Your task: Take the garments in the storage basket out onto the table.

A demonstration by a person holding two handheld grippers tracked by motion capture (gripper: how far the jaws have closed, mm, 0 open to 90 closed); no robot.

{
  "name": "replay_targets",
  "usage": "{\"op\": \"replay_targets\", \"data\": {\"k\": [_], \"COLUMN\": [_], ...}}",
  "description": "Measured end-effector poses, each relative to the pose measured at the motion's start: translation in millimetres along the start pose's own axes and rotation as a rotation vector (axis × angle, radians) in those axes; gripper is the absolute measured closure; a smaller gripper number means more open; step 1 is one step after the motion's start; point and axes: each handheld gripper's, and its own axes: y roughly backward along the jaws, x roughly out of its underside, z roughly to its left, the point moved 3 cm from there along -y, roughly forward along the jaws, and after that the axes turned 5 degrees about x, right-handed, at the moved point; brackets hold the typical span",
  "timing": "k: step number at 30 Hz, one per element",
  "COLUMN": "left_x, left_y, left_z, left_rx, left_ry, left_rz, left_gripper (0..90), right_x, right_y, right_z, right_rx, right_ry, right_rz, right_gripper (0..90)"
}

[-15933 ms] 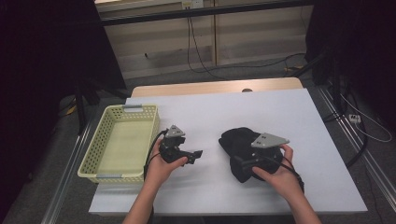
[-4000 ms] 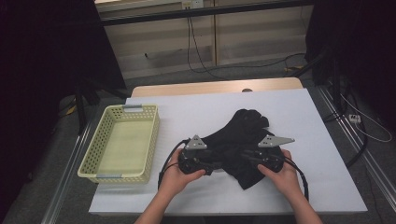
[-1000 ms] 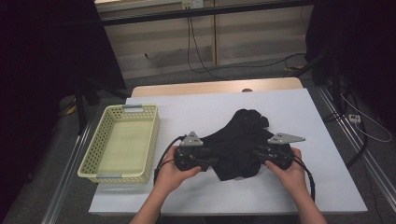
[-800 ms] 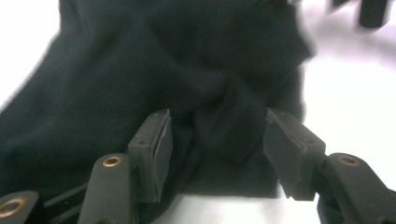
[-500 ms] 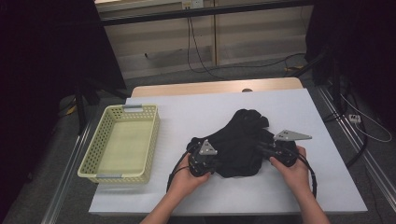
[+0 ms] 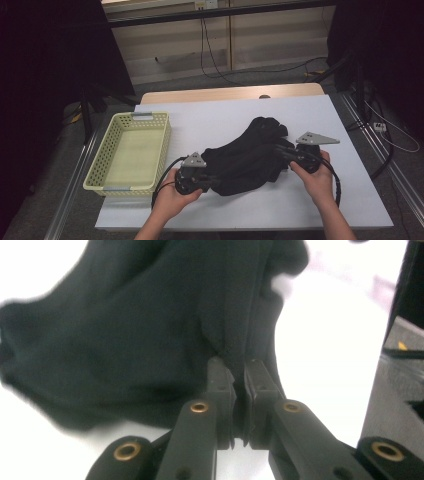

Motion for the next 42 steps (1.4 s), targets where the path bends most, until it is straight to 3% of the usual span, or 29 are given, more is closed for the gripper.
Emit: {"op": "replay_targets", "data": {"k": [3, 4, 7, 9, 14, 17, 20, 21, 24, 27, 28, 31, 33, 34, 36, 40, 42], "left_x": [9.3, 10.4, 13.4, 14.5, 14.9, 14.9, 15.0, 14.9, 13.7, 12.7, 12.6, 12.1, 12.1, 12.1, 12.1, 10.3, 8.8], "left_y": [-1.1, -1.7, -4.4, -7.4, -10.9, -10.1, -8.8, -7.8, -2.2, 3.9, 5.2, 11.8, 13.5, 13.8, 14.8, 23.5, 28.3], "left_z": [7.9, 8.4, 9.8, 9.0, 6.6, 6.6, 7.3, 7.2, 6.6, 7.0, 7.2, 9.1, 10.5, 11.3, 12.7, 13.2, 12.5], "left_rx": [-0.019, -0.03, -0.03, -0.022, -0.018, -0.023, -0.029, -0.038, -0.075, -0.091, -0.096, -0.105, -0.107, -0.109, -0.115, -0.131, -0.114], "left_ry": [0.03, 0.032, 0.035, 0.033, 0.026, 0.031, 0.036, 0.036, 0.025, 0.028, 0.032, 0.038, 0.043, 0.04, 0.049, 0.05, 0.055], "left_rz": [0.004, -0.001, 0.007, 0.014, 0.021, 0.013, 0.007, 0.005, -0.002, -0.013, -0.017, -0.026, -0.032, -0.03, -0.034, -0.051, -0.064], "left_gripper": [84.5, 84.6, 84.4, 84.3, 84.1, 84.1, 84.1, 84.1, 84.1, 84.0, 84.0, 84.1, 84.1, 84.2, 84.3, 84.3, 84.3], "right_x": [6.6, 10.3, 14.6, 15.2, 15.5, 15.8, 18.8, 22.9, 35.2, 49.3, 53.3, 56.6, 56.2, 55.5, 52.4, 32.4, 23.2], "right_y": [-19.5, -27.5, -34.1, -29.5, -1.1, 14.2, 27.9, 32.6, 37.0, 26.7, 17.6, -1.7, -8.5, -9.4, -6.2, 28.4, 49.9], "right_z": [19.7, 26.5, 30.3, 28.4, 22.8, 26.1, 34.9, 40.6, 56.3, 72.2, 73.1, 65.8, 61.6, 58.6, 52.7, 34.2, 26.1], "right_rx": [-0.028, -0.04, -0.042, -0.028, -0.014, -0.018, -0.032, -0.058, -0.119, -0.136, -0.114, -0.059, -0.056, -0.044, -0.051, -0.027, -0.009], "right_ry": [0.079, 0.094, 0.101, 0.101, 0.103, 0.12, 0.144, 0.152, 0.189, 0.253, 0.267, 0.276, 0.282, 0.299, 0.273, 0.17, 0.124], "right_rz": [0.078, 0.097, 0.107, 0.114, 0.073, 0.059, 0.057, 0.063, 0.099, 0.151, 0.174, 0.214, 0.231, 0.228, 0.222, 0.114, 0.052], "right_gripper": [78.9, 73.5, 60.2, 45.8, 33.1, 33.6, 45.1, 53.2, 60.4, 52.2, 46.7, 46.5, 55.1, 64.3, 78.3, 81.9, 82.1]}}
